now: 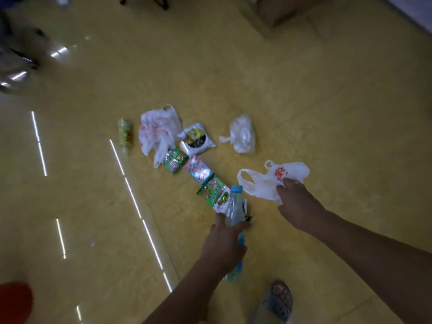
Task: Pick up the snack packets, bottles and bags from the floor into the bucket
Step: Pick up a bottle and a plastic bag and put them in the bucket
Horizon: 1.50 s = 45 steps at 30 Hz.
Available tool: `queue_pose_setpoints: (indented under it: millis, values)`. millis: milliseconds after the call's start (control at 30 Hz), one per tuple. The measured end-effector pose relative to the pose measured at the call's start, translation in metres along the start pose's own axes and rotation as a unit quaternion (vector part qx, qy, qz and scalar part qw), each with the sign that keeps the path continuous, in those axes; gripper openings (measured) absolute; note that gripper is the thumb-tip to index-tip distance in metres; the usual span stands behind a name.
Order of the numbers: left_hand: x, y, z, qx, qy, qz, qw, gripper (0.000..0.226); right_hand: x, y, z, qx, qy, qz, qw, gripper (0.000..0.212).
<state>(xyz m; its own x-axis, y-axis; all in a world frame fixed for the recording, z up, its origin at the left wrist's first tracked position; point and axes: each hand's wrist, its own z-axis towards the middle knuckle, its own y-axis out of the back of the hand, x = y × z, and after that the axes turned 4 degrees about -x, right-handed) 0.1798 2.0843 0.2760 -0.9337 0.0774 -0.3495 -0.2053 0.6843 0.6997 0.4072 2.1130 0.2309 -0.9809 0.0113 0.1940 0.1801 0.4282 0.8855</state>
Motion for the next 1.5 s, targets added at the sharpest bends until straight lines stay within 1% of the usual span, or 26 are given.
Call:
queue_pose_setpoints:
  millis: [100,167,200,267,333,400,500,567,600,667,733,867,1033,1233,1500]
  values:
    - [-0.019,0.049,-0.036,-0.027,0.012,-0.02,0.999,0.059,0.013,0.052,-0.02,-0.006,0.027,-0.016,0.999,0.034]
    - [-0.029,0.083,-0.064,-0.059,0.03,-0.033,0.997,0.058,0.028,0.09,-0.035,-0.008,0.046,-0.013,0.999,0.037]
    - [-0.032,0.101,-0.078,-0.077,0.039,-0.038,0.996,0.058,0.036,0.109,-0.041,-0.02,0.064,-0.03,0.997,0.042]
    - [-0.034,0.133,-0.105,-0.108,0.052,-0.042,0.992,0.06,0.054,0.147,-0.053,-0.045,0.08,-0.041,0.995,0.06]
    - [-0.032,0.162,-0.129,-0.133,0.058,-0.038,0.989,0.061,0.074,0.186,-0.061,-0.062,0.099,-0.034,0.993,0.068]
    - [-0.029,0.187,-0.153,-0.148,0.063,-0.039,0.986,0.06,0.098,0.225,-0.075,-0.025,0.123,-0.057,0.99,0.068]
    - [-0.028,0.224,-0.188,-0.182,0.069,-0.036,0.98,0.059,0.135,0.252,-0.093,-0.024,0.098,0.028,0.995,0.058]
    - [-0.025,0.248,-0.21,-0.209,0.076,-0.036,0.974,0.059,0.157,0.274,-0.103,-0.035,0.111,0.053,0.992,0.057]
    - [-0.022,0.259,-0.221,-0.228,0.078,-0.037,0.97,0.059,0.168,0.286,-0.108,-0.039,0.128,0.049,0.99,0.057]
    - [-0.013,0.28,-0.242,-0.26,0.076,-0.04,0.962,0.059,0.19,0.306,-0.117,-0.042,0.161,-0.006,0.986,0.057]
    - [0.0,0.296,-0.265,-0.289,0.07,-0.04,0.954,0.057,0.211,0.322,-0.124,-0.071,0.183,-0.032,0.98,0.057]
    - [0.028,0.317,-0.311,-0.332,0.062,-0.039,0.94,0.057,0.257,0.338,-0.139,-0.081,0.184,-0.037,0.979,0.06]
    - [0.08,0.322,-0.378,-0.364,0.07,-0.042,0.928,0.059,0.335,0.346,-0.172,-0.11,0.234,-0.048,0.965,0.062]
    - [0.147,0.324,-0.458,-0.404,0.092,-0.057,0.908,0.059,0.433,0.341,-0.204,-0.121,0.272,-0.064,0.952,0.061]
    - [0.229,0.316,-0.552,-0.445,0.143,-0.071,0.881,0.055,0.554,0.327,-0.237,-0.126,0.348,-0.079,0.926,0.059]
